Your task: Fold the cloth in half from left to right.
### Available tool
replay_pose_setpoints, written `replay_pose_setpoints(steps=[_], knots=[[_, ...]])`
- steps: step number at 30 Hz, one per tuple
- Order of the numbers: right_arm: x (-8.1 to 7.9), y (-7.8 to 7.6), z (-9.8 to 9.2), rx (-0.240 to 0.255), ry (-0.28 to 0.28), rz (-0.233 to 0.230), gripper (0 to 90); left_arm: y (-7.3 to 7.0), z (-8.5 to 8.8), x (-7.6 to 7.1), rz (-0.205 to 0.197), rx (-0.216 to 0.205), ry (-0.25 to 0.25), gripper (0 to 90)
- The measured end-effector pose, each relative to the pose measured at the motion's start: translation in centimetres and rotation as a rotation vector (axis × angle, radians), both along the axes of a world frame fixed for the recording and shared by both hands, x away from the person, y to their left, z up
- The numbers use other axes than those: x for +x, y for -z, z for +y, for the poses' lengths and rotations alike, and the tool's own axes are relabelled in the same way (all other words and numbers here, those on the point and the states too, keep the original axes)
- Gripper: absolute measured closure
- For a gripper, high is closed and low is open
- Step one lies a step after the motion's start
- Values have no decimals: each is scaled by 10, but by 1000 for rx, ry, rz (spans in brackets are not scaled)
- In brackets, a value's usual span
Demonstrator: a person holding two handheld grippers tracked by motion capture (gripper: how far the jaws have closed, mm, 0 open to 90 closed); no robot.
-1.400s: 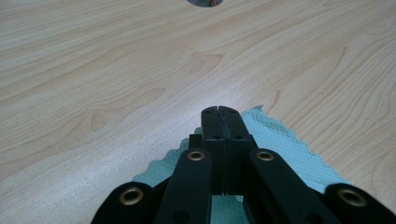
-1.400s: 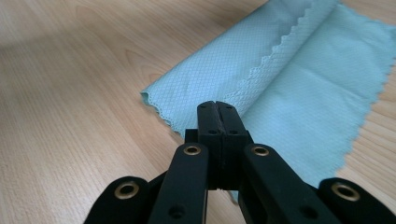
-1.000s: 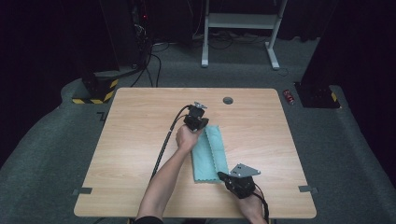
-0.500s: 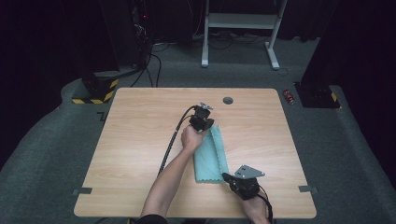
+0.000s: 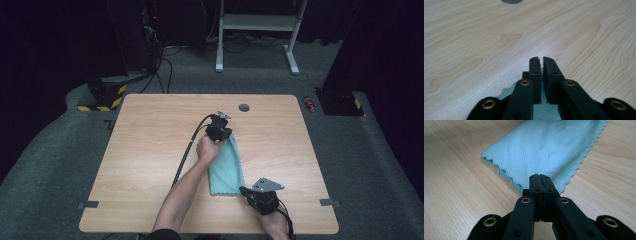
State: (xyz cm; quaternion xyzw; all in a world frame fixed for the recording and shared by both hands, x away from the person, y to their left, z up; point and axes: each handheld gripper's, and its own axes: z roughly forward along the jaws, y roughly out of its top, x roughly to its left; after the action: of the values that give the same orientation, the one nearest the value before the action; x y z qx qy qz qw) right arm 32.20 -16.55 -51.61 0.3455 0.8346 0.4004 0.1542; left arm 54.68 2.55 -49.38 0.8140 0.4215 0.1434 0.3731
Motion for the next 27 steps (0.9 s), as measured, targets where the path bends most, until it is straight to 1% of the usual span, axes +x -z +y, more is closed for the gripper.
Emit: replay_pose_setpoints(steps=[2,3,5,8,10,12,15,17,18,19,22,23,25,27], knots=[[1,0,-1,1,4,-1,868,0,1,-1,4,1,0,723],[2,0,-2,3,10,0,836,-1,2,-2,1,2,-1,694],[3,-1,-5,10,29,-6,815,-3,5,-5,-8,-2,-10,645],[7,-3,-9,18,56,-12,797,-8,15,-11,-28,18,-28,582],[10,-5,-9,21,63,-17,792,-10,24,-14,-30,20,-43,564],[14,-7,-8,12,60,-21,789,-10,34,-17,-28,17,-64,554],[21,-7,-3,-6,47,-18,775,-5,44,-22,-17,24,-86,547],[25,-6,0,-22,42,-12,762,0,50,-27,-9,27,-101,547],[27,-5,2,-33,37,-9,754,3,53,-29,-5,35,-107,546],[29,-3,4,-45,32,-7,744,6,54,-31,1,33,-115,543],[32,0,8,-79,24,2,701,11,59,-35,6,47,-132,536],[34,1,8,-94,20,2,690,12,60,-35,3,61,-133,535],[36,3,9,-112,17,12,663,14,60,-37,2,74,-139,532],[37,2,7,-113,20,10,639,16,60,-37,-1,98,-144,530]])
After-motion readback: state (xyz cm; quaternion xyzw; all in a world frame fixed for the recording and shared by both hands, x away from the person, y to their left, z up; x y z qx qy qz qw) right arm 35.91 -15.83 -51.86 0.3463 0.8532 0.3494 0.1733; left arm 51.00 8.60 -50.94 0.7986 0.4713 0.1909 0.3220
